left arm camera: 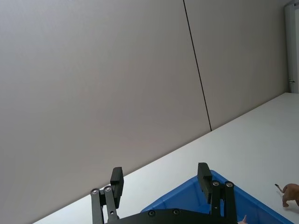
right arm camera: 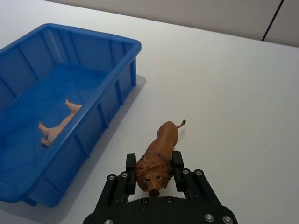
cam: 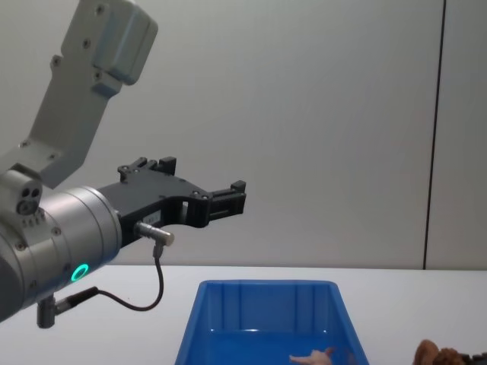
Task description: Pick up the two dolls from the table and place them into the box.
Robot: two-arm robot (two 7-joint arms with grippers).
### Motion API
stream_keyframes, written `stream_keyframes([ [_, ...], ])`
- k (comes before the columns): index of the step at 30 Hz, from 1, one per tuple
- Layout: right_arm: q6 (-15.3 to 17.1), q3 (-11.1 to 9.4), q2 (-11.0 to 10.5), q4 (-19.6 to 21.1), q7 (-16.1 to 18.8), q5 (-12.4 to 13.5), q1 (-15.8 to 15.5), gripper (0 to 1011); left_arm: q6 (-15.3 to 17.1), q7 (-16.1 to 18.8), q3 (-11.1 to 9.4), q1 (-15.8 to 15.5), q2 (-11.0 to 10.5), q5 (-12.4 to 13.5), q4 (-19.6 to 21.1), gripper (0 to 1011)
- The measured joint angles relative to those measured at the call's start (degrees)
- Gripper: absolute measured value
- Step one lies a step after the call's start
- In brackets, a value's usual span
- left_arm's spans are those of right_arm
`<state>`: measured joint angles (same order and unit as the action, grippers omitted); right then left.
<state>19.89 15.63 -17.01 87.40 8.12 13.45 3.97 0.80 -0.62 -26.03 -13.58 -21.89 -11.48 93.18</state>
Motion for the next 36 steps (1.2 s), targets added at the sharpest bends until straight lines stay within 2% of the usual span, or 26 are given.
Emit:
stream_keyframes([
  [11,-2.75,-0.03,-0.14,3.29,0.09,-1.20,-0.30,437,0.00,0.00,0.00,0.00,0.00,0.00,0.00,1001],
  [18,-4.02,0.40,0.24,6.13,2.79,-2.21,0.45,437,0.00,0.00,0.00,0.00,0.00,0.00,0.00,1002],
  [28,-3.08,1.99,2.23,7.23,7.62,-3.70,2.76,437,0.00,0.00,0.00,0.00,0.00,0.00,0.00,1002],
  [36,-1.45,3.33,4.21,5.09,9.82,-5.15,4.76,451,0.00,0.00,0.00,0.00,0.00,0.00,0.00,1002],
])
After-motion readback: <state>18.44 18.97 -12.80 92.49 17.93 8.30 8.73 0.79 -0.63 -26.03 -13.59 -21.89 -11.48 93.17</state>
